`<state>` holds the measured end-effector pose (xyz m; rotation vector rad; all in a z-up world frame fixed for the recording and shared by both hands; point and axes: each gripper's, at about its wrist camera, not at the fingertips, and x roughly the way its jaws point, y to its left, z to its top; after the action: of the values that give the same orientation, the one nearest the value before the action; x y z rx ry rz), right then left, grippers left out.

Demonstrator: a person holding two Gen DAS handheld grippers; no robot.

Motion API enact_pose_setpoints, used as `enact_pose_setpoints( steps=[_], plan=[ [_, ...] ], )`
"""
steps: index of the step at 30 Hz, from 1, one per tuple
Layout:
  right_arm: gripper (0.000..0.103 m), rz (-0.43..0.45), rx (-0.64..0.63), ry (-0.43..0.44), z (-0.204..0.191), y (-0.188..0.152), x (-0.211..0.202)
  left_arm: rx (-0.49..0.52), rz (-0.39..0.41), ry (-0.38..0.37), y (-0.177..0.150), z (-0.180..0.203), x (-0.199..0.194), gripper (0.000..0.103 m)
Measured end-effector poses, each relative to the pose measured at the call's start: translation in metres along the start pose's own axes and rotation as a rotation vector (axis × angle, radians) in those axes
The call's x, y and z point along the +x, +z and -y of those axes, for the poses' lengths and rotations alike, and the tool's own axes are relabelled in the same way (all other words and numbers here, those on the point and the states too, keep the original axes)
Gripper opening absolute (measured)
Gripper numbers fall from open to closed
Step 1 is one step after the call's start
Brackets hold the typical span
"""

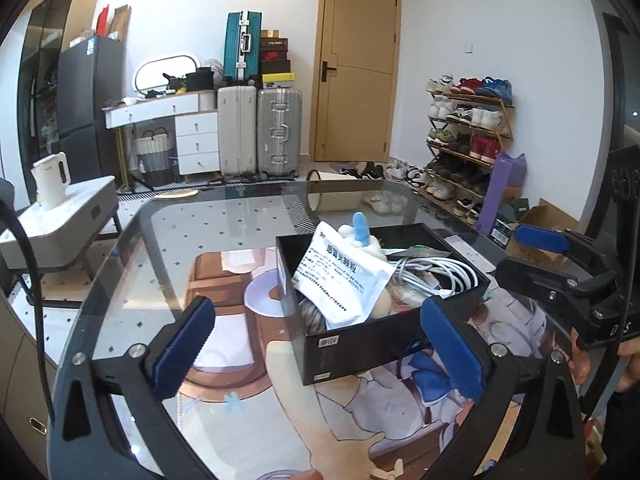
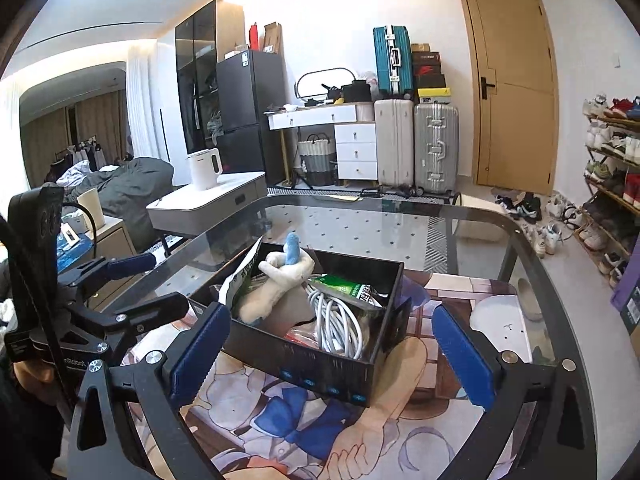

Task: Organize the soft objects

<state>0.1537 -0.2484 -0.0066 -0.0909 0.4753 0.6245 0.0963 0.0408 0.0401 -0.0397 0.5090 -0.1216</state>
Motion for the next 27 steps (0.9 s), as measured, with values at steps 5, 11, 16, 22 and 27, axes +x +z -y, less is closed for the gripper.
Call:
enact_pose_setpoints(
  steps=[5,11,16,22,27],
  plan=[
    [0.102,0.008,-0.011,0.006,-0.007,-0.010,0.001,-0.021,0.018,0.026,-0.007,0.000,0.003,0.103],
    [0.102,0.027,-0.012,-0.014,-0.008,-0.018,0.005,-0.014,0.022,0.054,-0.012,0.002,0.011,0.103],
    [0.102,0.052,-0.002,-0.030,-0.005,-0.020,0.002,-0.012,0.037,0.059,-0.017,0.005,0.013,0.103],
    [0.102,0.055,-0.001,-0.045,-0.003,-0.022,0.004,-0.023,0.043,0.056,-0.017,0.002,0.014,0.103],
    [0.102,0.063,-0.014,-0.059,-0.005,-0.026,0.005,-0.023,0.046,0.053,-0.019,0.001,0.013,0.103]
  ],
)
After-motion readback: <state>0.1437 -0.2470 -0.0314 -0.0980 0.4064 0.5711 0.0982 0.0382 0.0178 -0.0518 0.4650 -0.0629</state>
